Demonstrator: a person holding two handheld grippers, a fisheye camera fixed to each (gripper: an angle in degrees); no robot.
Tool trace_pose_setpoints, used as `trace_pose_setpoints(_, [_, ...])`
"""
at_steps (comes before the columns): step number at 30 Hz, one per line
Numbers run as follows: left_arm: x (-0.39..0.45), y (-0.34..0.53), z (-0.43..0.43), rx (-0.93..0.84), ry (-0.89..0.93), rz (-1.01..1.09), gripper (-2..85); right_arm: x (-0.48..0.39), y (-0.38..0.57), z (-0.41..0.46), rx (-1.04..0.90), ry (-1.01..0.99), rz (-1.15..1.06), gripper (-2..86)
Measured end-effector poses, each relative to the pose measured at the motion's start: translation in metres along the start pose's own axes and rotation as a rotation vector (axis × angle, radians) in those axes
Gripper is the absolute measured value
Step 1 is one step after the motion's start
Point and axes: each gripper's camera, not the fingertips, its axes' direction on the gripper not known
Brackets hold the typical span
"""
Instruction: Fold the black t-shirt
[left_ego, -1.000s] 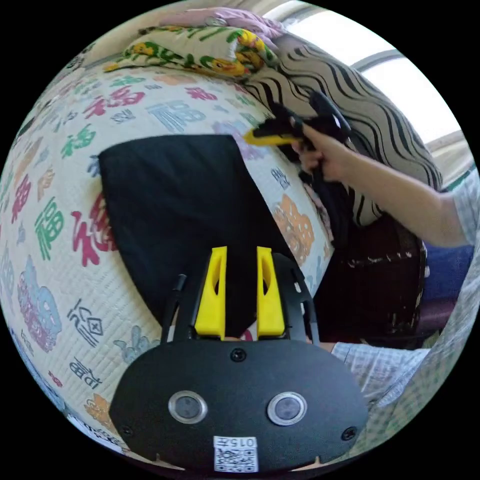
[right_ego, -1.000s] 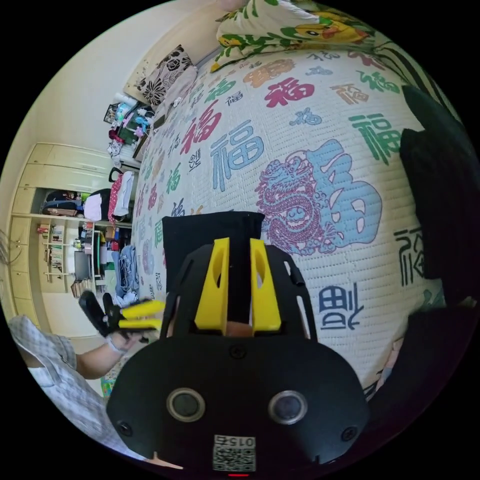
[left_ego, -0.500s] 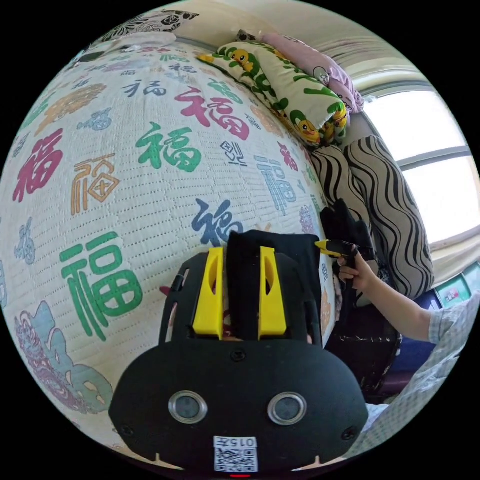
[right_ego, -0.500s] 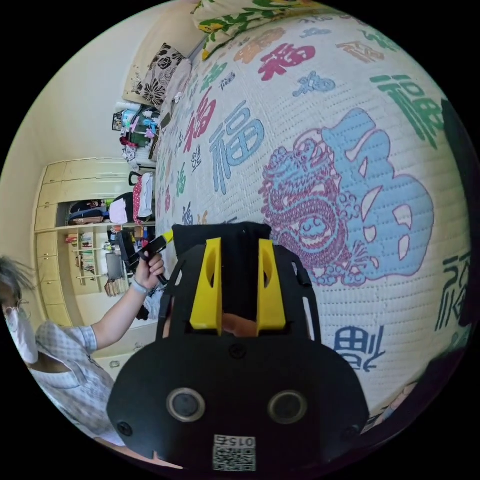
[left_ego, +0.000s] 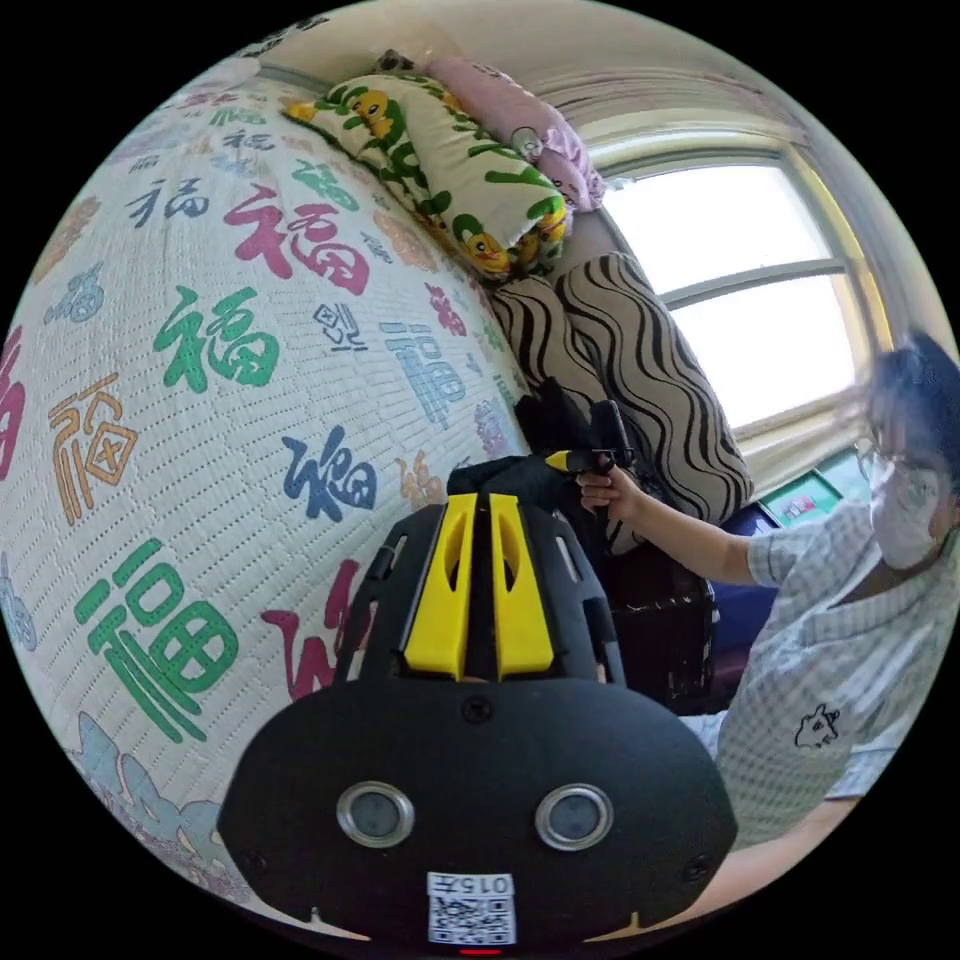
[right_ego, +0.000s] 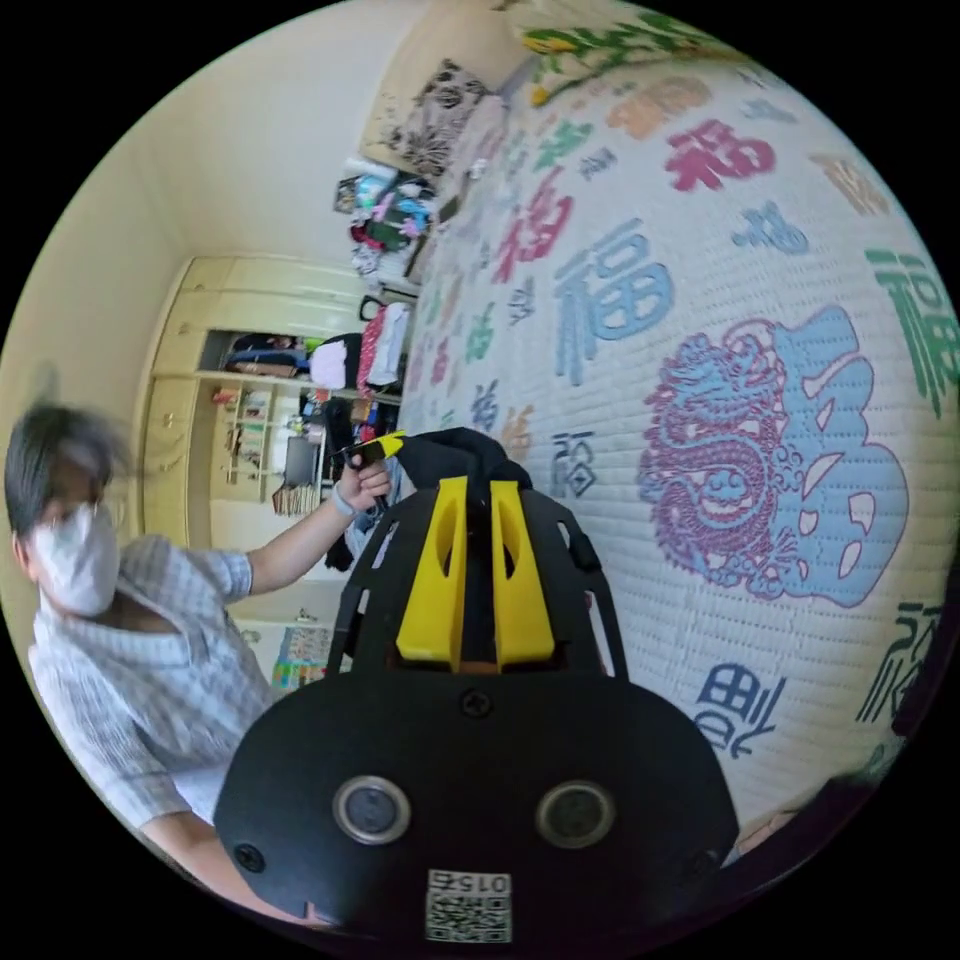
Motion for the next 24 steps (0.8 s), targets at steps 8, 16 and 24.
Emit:
trace_pose_setpoints(8, [0.075, 0.099, -0.013, -0.108, 0.049, 0.210, 0.5, -0.069, 0.120, 0.032, -0.124, 0.073, -0.185, 4.6])
trace_pose_setpoints(16, [0.040, 0.196, 0.043, -0.270, -0.065, -0.081, 1.2, -0.034, 0.203, 0.107, -0.323, 0.225, 0.115, 5.1])
trace_pose_setpoints(24, [0.044, 0.187, 0.020, -0.084, -0.072, -0.194, 6.0, -0.038, 0.203, 0.080, -0.036, 0.156, 0.384, 13.8])
